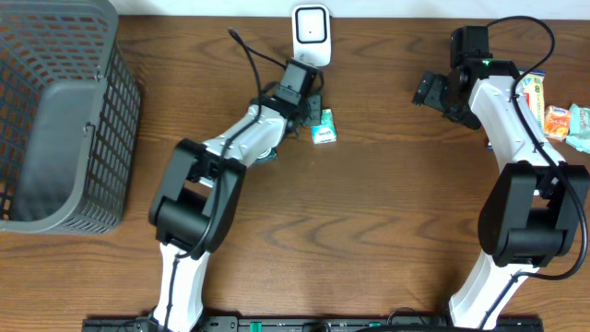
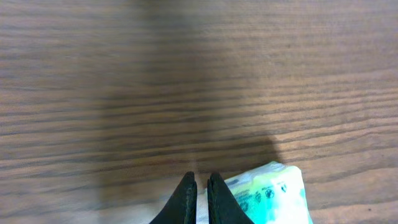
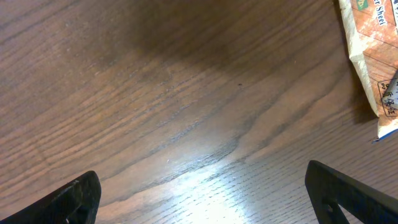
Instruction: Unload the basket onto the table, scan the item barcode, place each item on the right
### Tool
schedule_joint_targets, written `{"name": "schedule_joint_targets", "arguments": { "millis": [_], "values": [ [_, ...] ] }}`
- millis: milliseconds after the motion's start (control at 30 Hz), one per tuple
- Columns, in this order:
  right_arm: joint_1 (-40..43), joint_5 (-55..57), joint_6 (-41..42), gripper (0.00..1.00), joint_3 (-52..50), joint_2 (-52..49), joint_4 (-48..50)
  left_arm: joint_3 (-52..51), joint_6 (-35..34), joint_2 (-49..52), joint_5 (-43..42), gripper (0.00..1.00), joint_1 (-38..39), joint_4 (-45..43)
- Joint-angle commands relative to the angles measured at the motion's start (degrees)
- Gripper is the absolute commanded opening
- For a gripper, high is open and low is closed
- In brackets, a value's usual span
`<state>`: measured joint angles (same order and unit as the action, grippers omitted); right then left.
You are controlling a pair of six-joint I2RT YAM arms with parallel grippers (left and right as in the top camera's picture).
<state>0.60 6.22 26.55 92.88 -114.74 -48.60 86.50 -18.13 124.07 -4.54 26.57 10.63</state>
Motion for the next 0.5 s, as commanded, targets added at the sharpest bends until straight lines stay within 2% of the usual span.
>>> {"name": "schedule_joint_targets", "arguments": {
  "millis": [0,100,233,300,400,467],
  "values": [
    [0.2,0.3,0.6,0.99,-0.2,-0.7,0.0,1.5,0.5,-8.6,-0.8,0.08,-0.8,2.5],
    [0.2,0.3,0.6,0.99,-0.2,-0.7,0.0,1.5,0.5,-13.6,-0.8,0.09,-0.9,6.2],
    [0.2,0.3,0.6,0.99,-0.2,-0.7,0.0,1.5,1.7,-18.2,1.0,0.36,-2.3,13.3],
    [0.2,0.3,0.6,0.99,-0.2,-0.7,0.0,1.5,2.5,-20.1,4.9,0.54,-3.5,18.6],
    [0.2,0.3,0.6,0.99,-0.2,-0.7,0.0,1.5,2.5,-21.7,9.2,0.63,-6.1,26.6],
    [0.2,0.3,0.6,0.99,-0.2,-0.7,0.0,1.5,2.5,-21.8,9.4,0.77,-7.8,30.4]
  ]
}}
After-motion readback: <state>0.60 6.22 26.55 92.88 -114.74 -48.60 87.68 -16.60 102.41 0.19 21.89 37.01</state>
